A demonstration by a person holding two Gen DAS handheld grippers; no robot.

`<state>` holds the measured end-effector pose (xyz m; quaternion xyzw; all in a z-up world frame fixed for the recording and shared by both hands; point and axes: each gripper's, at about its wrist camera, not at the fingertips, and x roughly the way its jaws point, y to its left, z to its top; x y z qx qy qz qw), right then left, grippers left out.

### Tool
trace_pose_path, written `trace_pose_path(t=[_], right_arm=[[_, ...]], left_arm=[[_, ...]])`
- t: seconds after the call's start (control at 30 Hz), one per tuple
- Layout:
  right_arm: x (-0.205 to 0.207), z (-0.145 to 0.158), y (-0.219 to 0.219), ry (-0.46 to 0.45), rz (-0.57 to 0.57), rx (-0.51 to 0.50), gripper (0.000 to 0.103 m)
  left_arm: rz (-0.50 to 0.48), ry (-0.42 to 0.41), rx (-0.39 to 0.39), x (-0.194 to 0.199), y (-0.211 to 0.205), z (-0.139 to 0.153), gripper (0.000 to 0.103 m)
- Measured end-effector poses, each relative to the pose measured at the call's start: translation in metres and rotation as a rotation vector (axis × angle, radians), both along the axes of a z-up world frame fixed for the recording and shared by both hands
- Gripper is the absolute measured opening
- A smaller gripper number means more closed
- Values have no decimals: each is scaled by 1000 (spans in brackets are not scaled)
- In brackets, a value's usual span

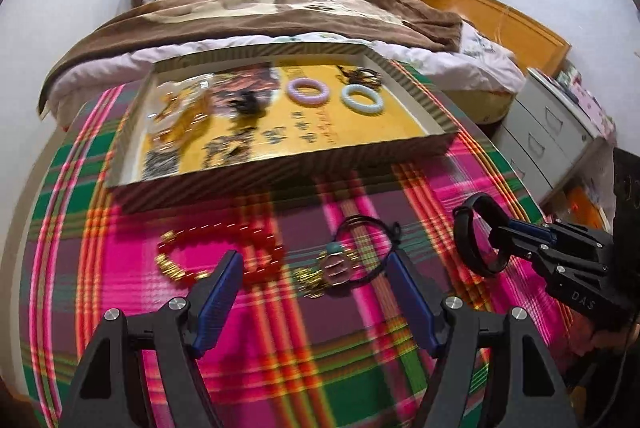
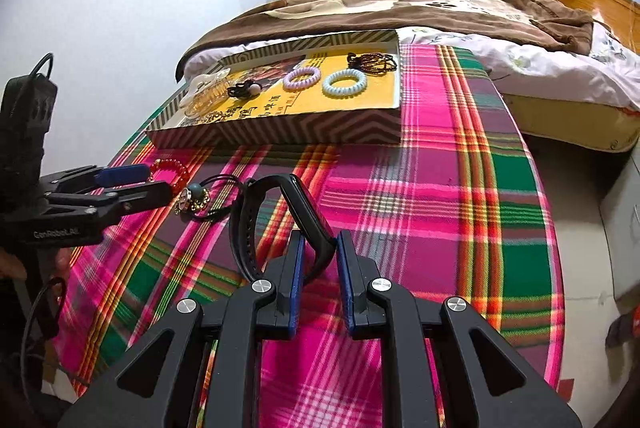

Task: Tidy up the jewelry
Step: 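Grasp the coin-pendant cord necklace with the left tool while the right tool holds the black band, then carry the pendant necklace with the left tool while the right tool carries the black band to the tray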

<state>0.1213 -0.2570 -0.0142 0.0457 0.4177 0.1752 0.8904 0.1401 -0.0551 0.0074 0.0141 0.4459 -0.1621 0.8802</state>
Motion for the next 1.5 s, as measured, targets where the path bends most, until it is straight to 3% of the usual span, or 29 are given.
trace_pose_path(t=[0.2,0.27,0.4,0.83,1.07,1.5], right_arm=[[-5,-1,-9,0,-17,15,17],[-6,-2,-11,0,-20,20,17],[-6,-2,-12,-4,-20,26,17],[-10,-2,-15,-8,-16,40,17],[-10,-1,-17,-12,-24,42,17],[-15,13,-22,-42,-51,39,17]], left_arm=[[-13,3,25,4,-14,-7,70],[-13,9,33,6,-15,-9,61],[2,13,40,8,-16,-13,56],[-16,34,54,7,-27,-22,21],[-8,16,55,5,-27,-17,21],[-18,-59,-30,-1,-20,20,21]])
